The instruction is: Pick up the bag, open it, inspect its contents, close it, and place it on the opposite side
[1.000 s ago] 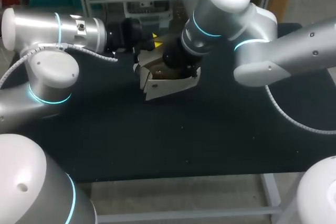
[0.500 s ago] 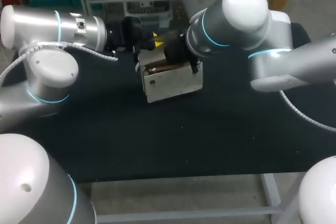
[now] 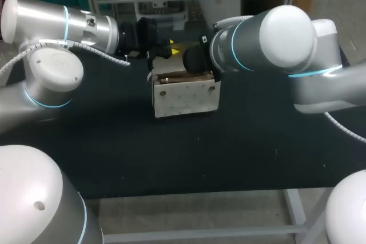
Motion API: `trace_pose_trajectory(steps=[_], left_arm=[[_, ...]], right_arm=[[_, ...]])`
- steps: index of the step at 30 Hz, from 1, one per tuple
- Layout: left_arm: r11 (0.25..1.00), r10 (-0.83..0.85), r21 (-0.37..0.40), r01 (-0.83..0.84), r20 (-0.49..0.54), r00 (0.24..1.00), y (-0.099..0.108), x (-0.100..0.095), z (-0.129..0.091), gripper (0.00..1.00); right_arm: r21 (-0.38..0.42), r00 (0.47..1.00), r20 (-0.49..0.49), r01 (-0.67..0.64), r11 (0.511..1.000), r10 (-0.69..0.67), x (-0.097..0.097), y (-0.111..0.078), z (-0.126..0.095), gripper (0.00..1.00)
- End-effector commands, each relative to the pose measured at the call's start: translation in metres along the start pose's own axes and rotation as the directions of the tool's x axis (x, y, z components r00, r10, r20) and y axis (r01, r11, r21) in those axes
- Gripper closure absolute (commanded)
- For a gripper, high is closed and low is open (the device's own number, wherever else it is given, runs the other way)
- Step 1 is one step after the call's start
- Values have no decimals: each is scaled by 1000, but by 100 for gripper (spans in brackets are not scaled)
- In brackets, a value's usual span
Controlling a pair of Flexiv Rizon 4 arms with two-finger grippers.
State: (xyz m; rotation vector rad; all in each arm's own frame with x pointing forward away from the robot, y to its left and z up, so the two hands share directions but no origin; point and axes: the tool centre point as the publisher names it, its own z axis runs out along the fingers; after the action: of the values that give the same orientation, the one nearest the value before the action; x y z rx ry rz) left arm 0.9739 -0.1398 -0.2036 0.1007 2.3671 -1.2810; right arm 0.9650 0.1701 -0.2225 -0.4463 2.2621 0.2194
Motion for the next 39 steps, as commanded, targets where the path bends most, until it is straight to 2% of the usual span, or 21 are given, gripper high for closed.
trace_pose_trajectory(steps=[1, 4, 6, 8, 18, 22, 25, 32, 39], left_arm=[[1000, -10, -6, 10, -16, 1000, 8, -7, 3, 100], [999, 14, 34, -13, -37, 999, 23, -20, 13, 100], [999, 33, 43, -32, -13, 999, 29, -28, 15, 100], [997, 28, 74, -26, -38, 999, 35, -38, 15, 100], [996, -88, 7, 89, -111, 990, 82, -66, 45, 100], [991, -135, -6, 135, -134, 982, 97, -75, 51, 100], [990, -140, -9, 141, -148, 979, 106, -72, 53, 100], [992, -127, -7, 128, -170, 977, 112, -48, 50, 100], [993, -122, -19, 120, -173, 977, 118, -25, 55, 100]], right_arm=[[25, 995, 102, -9, 1000, 7, 14, 2, -30, 100], [31, 995, 99, -20, 999, 17, 22, 3, -30, 100], [37, 996, 87, -29, 999, 25, 28, 3, -29, 100], [41, 997, 76, -38, 998, 35, 33, 2, -28, 100], [41, 997, 18, -72, 997, 71, 52, 3, -12, 100], [41, 997, 3, -76, 996, 76, 55, 5, -8, 100], [45, 997, -5, -74, 996, 74, 55, 6, -7, 100], [48, 997, -28, -72, 996, 73, 58, 9, 2, 100], [55, 995, -43, -88, 995, 90, 77, 13, 15, 100]])
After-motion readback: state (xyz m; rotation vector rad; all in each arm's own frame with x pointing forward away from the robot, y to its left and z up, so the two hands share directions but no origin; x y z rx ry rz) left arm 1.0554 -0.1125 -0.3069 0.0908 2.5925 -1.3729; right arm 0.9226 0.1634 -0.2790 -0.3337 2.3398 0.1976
